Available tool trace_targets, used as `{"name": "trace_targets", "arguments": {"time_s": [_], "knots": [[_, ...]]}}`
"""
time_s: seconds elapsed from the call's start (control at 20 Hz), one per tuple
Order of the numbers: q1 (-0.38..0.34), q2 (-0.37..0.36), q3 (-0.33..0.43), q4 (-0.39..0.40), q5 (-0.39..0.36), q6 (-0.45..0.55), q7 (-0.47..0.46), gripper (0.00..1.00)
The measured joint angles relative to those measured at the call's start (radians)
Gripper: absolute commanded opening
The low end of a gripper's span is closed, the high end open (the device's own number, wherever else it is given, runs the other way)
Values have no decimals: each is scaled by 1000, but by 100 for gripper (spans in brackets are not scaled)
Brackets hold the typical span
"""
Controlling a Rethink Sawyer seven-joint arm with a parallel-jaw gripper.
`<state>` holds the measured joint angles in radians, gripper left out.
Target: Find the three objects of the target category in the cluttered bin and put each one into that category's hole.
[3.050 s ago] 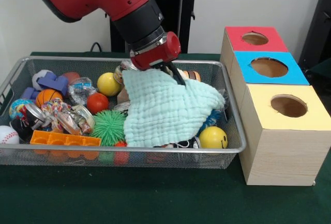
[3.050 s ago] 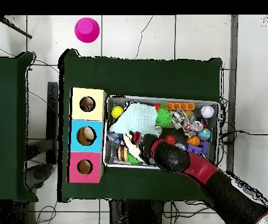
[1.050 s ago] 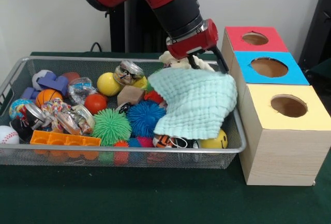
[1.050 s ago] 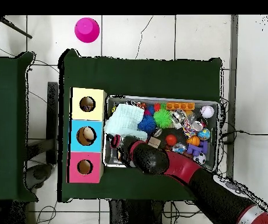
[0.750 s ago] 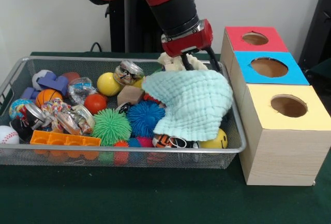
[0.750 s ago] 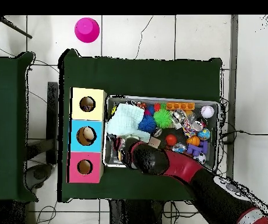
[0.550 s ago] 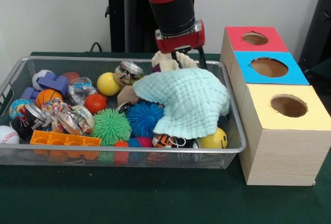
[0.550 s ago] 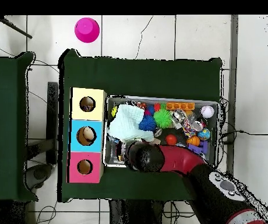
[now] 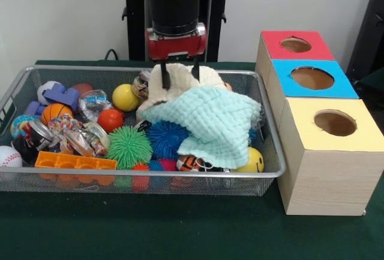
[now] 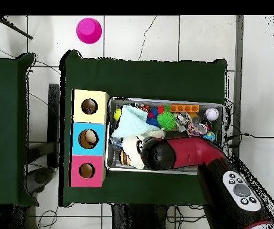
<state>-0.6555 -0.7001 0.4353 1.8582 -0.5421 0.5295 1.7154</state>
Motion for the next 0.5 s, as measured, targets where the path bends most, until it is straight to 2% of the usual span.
{"name": "trace_targets", "arguments": {"time_s": [0.5], "knots": [[-24,-12,0,-66,-105,13,-1,100]]}}
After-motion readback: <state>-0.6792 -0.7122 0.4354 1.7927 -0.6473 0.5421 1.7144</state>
